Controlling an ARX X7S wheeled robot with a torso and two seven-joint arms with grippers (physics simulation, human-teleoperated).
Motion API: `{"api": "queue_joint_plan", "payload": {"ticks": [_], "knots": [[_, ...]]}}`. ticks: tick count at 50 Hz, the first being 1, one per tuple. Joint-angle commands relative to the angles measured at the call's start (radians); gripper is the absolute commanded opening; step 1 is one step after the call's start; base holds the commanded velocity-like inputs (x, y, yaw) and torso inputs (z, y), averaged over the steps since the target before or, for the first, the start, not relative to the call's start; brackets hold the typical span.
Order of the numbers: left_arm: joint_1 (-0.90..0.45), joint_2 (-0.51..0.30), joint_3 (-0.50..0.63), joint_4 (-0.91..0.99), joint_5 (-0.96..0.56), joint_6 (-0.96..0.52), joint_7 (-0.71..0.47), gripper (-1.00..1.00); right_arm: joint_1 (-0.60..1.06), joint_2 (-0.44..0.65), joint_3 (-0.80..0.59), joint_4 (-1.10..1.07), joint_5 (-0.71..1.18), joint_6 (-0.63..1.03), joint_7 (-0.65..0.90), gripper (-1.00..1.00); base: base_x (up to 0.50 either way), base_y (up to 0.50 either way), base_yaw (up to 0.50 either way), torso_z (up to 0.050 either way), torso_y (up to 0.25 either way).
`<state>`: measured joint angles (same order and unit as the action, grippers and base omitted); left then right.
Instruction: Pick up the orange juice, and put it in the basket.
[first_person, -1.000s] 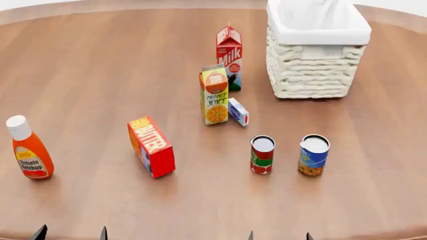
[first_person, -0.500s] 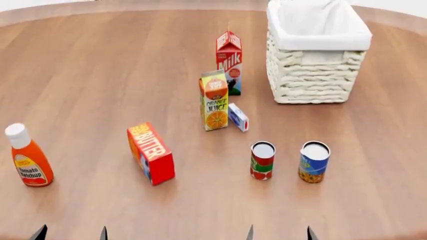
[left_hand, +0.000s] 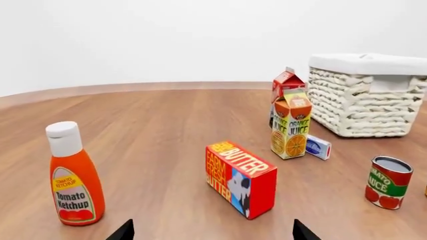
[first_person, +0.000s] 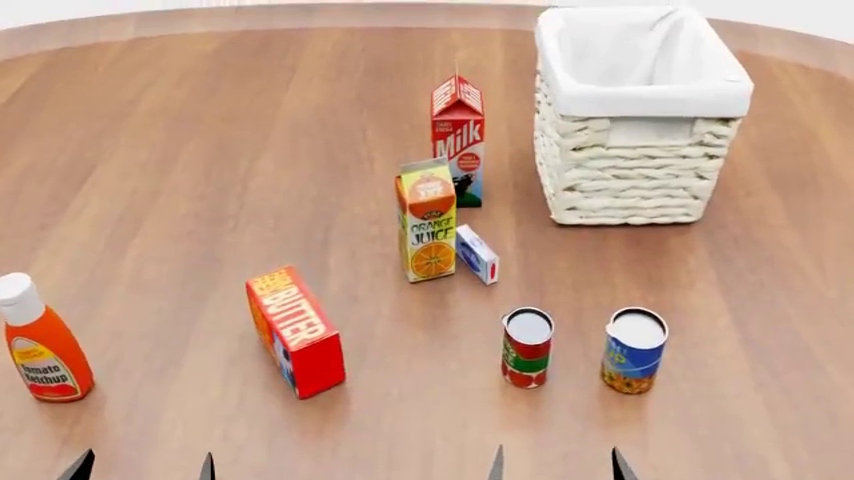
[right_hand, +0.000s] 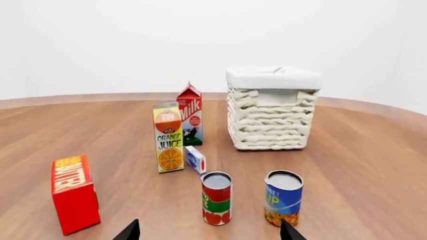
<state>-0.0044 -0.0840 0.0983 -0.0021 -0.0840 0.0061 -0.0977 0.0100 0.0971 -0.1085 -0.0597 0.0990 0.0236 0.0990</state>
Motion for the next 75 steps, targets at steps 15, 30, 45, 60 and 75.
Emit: {"api": "queue_joint_plan", "payload": {"ticks": [15,30,45,60,75], "knots": [[-0.003,-0.027,0.032,-0.001,-0.027,0.004,-0.032,1.00,0.004,0.027,-0.029,0.028,0.021,-0.021,0.025,1.00,0.15,0.00,0.00,0.000,0.000],[-0.005,-0.039,0.047,-0.002,-0.039,0.007,-0.046,1.00,0.003,0.036,-0.043,0.023,0.039,-0.018,0.034,1.00,0.20,0.00,0.00,0.000,0.000],[-0.007,-0.050,0.060,-0.003,-0.050,0.009,-0.058,1.00,0.005,0.047,-0.057,0.035,0.045,-0.024,0.044,1.00,0.21,0.00,0.00,0.000,0.000],[-0.008,-0.059,0.071,-0.004,-0.060,0.011,-0.069,1.00,0.014,0.053,-0.073,0.039,0.051,-0.019,0.054,1.00,0.20,0.00,0.00,0.000,0.000],[-0.010,-0.068,0.082,-0.004,-0.068,0.014,-0.079,1.00,0.015,0.063,-0.083,0.042,0.062,-0.027,0.058,1.00,0.21,0.00,0.00,0.000,0.000]]}}
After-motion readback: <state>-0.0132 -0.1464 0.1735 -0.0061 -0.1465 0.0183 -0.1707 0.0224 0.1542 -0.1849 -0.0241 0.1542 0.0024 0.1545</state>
